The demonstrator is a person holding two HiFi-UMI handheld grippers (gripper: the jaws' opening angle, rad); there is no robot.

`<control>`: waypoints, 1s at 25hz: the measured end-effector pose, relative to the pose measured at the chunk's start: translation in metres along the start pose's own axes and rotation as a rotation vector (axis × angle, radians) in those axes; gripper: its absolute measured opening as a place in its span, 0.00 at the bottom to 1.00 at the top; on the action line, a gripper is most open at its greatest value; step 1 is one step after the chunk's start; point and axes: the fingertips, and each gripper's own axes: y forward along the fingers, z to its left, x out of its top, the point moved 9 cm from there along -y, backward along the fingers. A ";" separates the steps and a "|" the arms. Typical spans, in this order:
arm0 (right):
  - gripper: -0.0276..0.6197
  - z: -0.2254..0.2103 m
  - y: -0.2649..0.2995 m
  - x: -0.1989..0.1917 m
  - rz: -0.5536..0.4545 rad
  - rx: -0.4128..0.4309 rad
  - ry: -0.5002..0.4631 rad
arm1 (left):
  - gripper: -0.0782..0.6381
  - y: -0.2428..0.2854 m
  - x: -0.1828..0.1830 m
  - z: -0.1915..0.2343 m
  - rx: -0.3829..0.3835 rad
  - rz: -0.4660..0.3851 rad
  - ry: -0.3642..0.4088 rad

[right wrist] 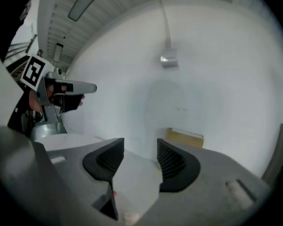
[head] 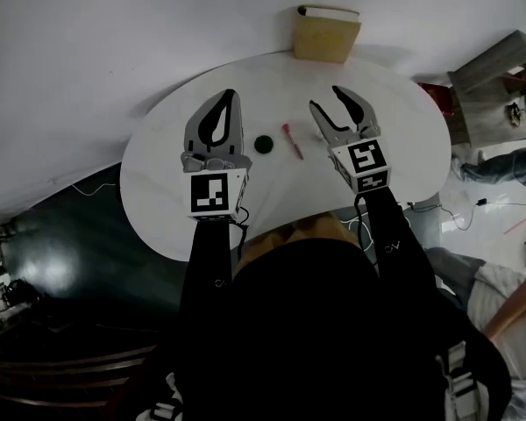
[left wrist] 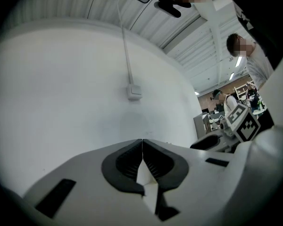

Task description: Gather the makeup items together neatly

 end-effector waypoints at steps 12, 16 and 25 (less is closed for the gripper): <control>0.36 0.010 -0.022 0.072 -0.254 -0.018 -0.065 | 0.12 -0.001 0.024 -0.005 -0.005 -0.088 -0.017; 0.05 0.009 -0.022 0.073 -0.233 -0.031 -0.061 | 0.12 -0.002 0.026 -0.005 -0.001 -0.087 -0.013; 0.05 0.015 -0.022 0.062 -0.185 0.017 -0.093 | 0.12 -0.005 0.021 -0.007 0.021 -0.071 -0.020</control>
